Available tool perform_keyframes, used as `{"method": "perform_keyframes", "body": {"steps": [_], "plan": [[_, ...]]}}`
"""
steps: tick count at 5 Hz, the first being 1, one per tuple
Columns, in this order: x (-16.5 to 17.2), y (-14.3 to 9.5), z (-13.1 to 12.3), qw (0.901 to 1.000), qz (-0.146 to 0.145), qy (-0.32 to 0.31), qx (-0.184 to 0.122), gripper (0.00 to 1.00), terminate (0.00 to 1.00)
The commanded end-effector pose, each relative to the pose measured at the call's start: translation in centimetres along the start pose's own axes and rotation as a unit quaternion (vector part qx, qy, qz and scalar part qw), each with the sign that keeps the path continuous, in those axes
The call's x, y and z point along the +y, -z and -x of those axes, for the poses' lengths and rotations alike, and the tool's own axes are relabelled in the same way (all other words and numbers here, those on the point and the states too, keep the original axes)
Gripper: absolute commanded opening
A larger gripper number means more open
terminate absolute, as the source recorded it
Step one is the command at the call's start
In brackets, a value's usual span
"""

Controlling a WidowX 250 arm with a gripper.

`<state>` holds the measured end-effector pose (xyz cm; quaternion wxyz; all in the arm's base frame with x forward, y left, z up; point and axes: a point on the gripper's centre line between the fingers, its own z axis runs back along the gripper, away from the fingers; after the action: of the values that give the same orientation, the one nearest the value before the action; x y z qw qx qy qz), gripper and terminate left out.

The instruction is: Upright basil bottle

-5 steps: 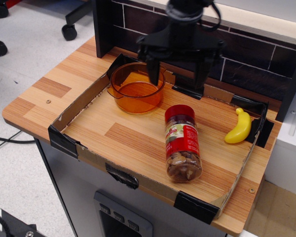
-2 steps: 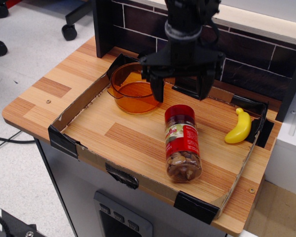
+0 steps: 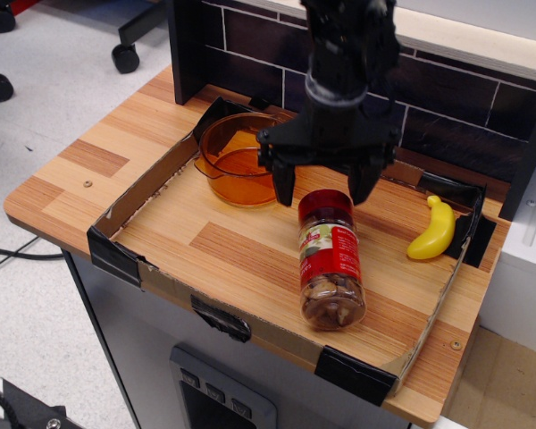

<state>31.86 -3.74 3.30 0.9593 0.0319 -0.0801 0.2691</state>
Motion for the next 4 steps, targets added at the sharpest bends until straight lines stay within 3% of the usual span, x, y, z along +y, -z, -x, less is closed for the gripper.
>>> {"method": "perform_keyframes", "body": {"steps": [1, 3, 4], "plan": [[-0.92, -0.21, -0.26, 0.9998, 0.003, 0.002, -0.019, 1.0, 0.0], [-1.04, 0.62, 0.05, 0.9998, -0.006, 0.011, -0.015, 1.0, 0.0], [-1.04, 0.21, 0.18, 0.9995, 0.002, 0.022, -0.022, 0.0, 0.0]]}}
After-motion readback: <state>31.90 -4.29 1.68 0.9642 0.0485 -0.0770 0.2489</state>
